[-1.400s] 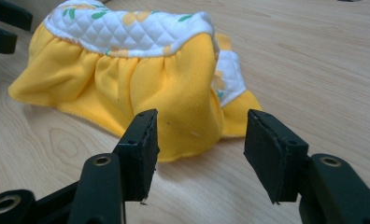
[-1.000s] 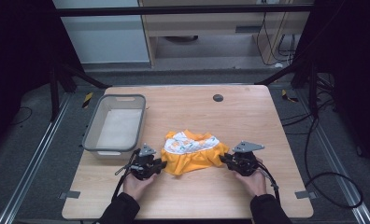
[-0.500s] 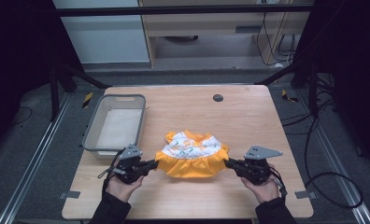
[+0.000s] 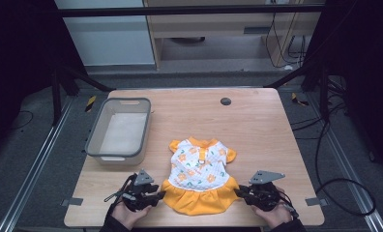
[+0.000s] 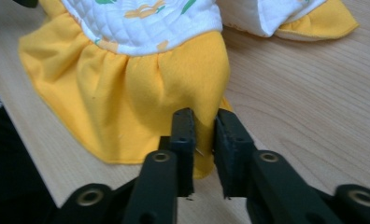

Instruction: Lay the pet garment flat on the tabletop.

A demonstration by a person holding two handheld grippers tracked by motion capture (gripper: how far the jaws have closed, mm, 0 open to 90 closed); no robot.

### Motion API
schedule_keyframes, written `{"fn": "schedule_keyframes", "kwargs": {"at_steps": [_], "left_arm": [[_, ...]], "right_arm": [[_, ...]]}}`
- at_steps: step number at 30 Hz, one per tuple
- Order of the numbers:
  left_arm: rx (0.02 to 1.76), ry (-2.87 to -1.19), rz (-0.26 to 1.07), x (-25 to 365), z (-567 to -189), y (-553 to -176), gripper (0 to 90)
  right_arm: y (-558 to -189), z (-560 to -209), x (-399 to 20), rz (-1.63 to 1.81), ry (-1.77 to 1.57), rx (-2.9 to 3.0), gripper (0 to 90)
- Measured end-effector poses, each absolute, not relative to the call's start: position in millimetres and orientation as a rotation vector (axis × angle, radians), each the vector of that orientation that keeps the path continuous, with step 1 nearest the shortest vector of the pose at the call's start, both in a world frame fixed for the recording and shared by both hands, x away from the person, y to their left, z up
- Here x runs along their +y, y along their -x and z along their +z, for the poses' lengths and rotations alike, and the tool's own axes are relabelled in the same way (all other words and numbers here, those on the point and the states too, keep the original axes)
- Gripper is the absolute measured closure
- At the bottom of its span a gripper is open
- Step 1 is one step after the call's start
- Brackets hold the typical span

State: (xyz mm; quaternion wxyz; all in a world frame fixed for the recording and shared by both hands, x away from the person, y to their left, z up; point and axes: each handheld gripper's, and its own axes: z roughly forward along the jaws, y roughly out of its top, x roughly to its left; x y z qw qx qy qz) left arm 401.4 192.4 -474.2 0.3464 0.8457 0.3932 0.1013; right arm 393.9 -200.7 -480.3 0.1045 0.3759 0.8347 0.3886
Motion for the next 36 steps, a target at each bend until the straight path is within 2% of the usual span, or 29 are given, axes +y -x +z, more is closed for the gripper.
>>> {"fn": "schedule_keyframes", "kwargs": {"at_steps": [3,6,13,19,22,29,36], "left_arm": [[0.995,-2.106,0.290,198.4,-464.0,-398.4,41.2],[0.970,-2.037,0.345,203.4,-449.5,-400.4,36.6],[0.961,-1.952,0.473,200.9,-416.5,-434.5,36.3],[0.961,-1.960,0.576,182.2,-411.2,-477.8,36.7],[0.979,-2.002,0.631,171.2,-419.9,-499.3,37.1],[1.058,-2.069,0.586,148.9,-454.6,-540.3,38.6],[1.107,-2.156,0.548,140.9,-482.0,-556.9,41.6]], "right_arm": [[-393.4,-477.3,-202.6,1.174,-1.088,2.420,64.6],[-394.7,-466.7,-206.5,1.251,-1.066,2.327,56.9],[-423.0,-446.1,-204.4,1.315,-1.052,2.198,48.5],[-461.6,-441.3,-194.8,1.303,-1.102,2.114,39.9],[-480.4,-445.7,-190.3,1.256,-1.130,2.106,40.1],[-513.5,-469.5,-183.0,1.146,-1.220,2.137,44.9],[-526.1,-490.5,-178.3,1.092,-1.262,2.195,49.7]]}}
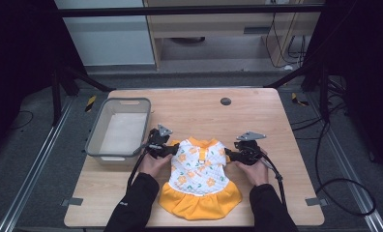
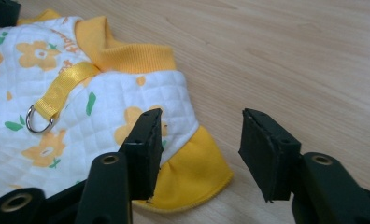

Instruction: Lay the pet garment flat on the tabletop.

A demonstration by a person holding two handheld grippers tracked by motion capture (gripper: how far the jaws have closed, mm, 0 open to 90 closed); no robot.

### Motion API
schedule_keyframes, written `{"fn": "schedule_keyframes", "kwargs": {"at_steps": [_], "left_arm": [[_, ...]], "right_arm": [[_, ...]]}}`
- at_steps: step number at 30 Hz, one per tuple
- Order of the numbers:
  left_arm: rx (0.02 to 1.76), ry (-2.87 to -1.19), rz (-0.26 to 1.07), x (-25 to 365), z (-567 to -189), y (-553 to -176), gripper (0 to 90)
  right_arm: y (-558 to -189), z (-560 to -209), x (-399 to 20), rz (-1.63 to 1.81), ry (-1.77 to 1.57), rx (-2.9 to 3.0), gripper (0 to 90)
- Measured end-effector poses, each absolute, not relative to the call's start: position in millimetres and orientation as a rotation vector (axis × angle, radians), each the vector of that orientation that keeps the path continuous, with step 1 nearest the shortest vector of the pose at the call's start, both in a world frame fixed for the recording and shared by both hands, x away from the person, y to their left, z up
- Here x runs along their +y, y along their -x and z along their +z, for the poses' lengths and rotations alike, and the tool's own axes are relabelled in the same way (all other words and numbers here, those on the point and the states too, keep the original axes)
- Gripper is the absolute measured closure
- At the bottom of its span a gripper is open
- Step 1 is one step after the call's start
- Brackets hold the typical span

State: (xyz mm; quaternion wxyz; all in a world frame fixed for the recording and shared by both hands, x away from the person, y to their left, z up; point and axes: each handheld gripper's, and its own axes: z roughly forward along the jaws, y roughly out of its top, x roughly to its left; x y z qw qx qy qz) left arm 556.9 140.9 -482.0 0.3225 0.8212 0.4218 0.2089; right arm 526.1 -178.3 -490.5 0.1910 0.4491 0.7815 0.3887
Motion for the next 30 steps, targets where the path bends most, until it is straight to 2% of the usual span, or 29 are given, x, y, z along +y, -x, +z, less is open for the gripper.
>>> {"fn": "schedule_keyframes", "kwargs": {"at_steps": [4,5,9,15,22,30], "left_arm": [[1.122,-2.174,0.502,141.2,-491.3,-557.3,47.4],[1.136,-2.156,0.465,142.1,-493.9,-556.8,53.2],[1.129,-2.159,0.453,140.6,-493.5,-555.9,59.5],[1.098,-2.190,0.458,131.0,-492.3,-551.7,82.6],[1.090,-2.173,0.452,135.9,-484.1,-549.3,87.4],[1.028,-2.030,0.621,144.1,-438.2,-546.1,87.5]], "right_arm": [[-527.0,-497.8,-171.8,1.060,-1.249,2.233,54.6],[-528.0,-500.3,-170.7,1.052,-1.248,2.243,57.4],[-528.6,-501.0,-169.8,1.058,-1.258,2.252,62.6],[-527.9,-501.7,-167.0,1.095,-1.288,2.265,79.4],[-525.6,-493.5,-168.2,1.122,-1.261,2.239,84.1],[-533.7,-451.1,-163.1,1.247,-1.085,2.112,83.9]]}}
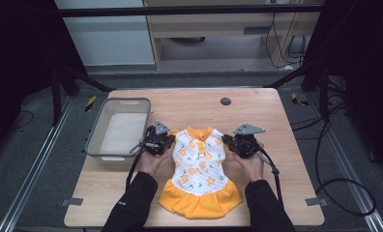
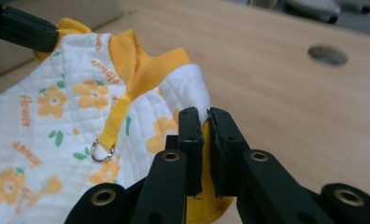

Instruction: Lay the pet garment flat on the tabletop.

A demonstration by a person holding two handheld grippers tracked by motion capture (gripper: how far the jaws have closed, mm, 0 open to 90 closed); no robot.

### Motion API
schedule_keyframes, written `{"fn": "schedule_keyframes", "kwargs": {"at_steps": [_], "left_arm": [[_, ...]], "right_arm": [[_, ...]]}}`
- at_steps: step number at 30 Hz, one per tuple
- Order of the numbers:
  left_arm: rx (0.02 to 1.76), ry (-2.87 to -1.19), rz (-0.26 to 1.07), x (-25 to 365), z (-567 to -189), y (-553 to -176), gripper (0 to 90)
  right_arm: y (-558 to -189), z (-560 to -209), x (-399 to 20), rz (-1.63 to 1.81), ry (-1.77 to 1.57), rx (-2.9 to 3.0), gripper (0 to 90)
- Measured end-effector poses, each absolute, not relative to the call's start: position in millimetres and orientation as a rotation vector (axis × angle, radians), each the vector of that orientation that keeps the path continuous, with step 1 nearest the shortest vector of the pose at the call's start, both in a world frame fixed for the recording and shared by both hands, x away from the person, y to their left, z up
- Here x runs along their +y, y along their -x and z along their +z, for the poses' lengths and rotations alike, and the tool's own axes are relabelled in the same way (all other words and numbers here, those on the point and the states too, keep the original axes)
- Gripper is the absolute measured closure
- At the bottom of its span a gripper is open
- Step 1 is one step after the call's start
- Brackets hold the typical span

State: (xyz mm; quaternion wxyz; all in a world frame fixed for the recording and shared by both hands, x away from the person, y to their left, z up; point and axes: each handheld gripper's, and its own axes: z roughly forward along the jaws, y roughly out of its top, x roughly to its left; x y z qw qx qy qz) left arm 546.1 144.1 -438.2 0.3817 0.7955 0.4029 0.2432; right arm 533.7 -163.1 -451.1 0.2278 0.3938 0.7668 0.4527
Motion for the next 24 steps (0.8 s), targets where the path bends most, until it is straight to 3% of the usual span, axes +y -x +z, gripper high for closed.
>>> {"fn": "schedule_keyframes", "kwargs": {"at_steps": [5,7,11,17,24], "left_arm": [[1.119,-2.008,0.693,142.4,-434.4,-567.0,84.1],[1.136,-1.999,0.711,143.0,-438.2,-571.1,68.1],[1.134,-1.975,0.684,144.7,-435.5,-567.9,57.1],[1.039,-1.991,0.589,140.9,-419.8,-545.0,58.1],[0.978,-2.089,0.503,137.3,-440.0,-512.8,71.9]], "right_arm": [[-562.5,-446.7,-150.6,1.210,-1.046,2.058,80.1],[-571.5,-451.9,-146.6,1.153,-1.060,2.059,73.1],[-570.4,-448.7,-147.7,1.136,-1.037,2.044,66.6],[-550.1,-427.6,-152.8,1.218,-1.018,2.074,72.0],[-519.1,-438.2,-150.0,1.218,-1.031,2.195,80.8]]}}
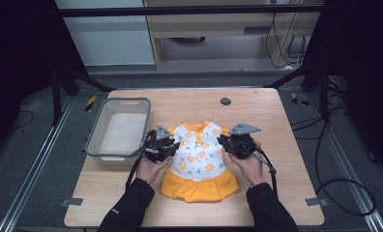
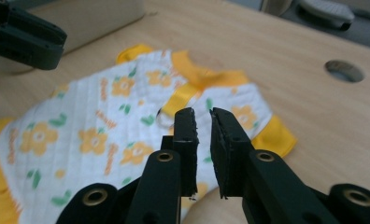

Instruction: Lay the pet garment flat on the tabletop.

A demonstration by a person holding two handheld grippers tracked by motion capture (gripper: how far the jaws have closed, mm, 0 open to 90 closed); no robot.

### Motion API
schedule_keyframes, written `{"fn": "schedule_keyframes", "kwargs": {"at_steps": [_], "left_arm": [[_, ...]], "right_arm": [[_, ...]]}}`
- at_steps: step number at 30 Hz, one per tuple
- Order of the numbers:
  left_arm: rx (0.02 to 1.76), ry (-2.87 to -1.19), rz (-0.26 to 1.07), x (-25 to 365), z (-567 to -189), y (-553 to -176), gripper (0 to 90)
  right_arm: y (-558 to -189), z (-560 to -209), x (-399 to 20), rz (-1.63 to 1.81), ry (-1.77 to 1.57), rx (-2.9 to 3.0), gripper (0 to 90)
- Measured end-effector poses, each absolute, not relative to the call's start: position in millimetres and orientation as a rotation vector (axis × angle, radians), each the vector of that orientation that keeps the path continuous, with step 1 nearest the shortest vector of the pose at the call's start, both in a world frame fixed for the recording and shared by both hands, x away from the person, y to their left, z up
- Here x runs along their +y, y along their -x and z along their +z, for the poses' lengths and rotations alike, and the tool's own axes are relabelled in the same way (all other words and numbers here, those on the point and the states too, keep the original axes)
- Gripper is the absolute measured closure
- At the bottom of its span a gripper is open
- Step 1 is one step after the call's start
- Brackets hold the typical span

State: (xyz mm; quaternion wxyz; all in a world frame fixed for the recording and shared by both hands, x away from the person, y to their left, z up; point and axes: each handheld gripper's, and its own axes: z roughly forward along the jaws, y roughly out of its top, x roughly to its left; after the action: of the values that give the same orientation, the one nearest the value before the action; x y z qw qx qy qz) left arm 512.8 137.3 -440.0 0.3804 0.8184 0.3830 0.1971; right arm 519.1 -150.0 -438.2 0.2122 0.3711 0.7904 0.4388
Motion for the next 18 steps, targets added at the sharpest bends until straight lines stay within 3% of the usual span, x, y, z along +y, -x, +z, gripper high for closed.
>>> {"fn": "schedule_keyframes", "kwargs": {"at_steps": [6,18], "left_arm": [[0.990,-2.164,0.450,139.1,-463.5,-505.3,81.4],[0.997,-2.250,0.440,133.8,-490.6,-500.8,82.2]], "right_arm": [[-505.2,-466.2,-140.9,1.148,-1.013,2.303,84.7],[-503.0,-496.6,-146.3,1.024,-1.087,2.370,86.4]]}}
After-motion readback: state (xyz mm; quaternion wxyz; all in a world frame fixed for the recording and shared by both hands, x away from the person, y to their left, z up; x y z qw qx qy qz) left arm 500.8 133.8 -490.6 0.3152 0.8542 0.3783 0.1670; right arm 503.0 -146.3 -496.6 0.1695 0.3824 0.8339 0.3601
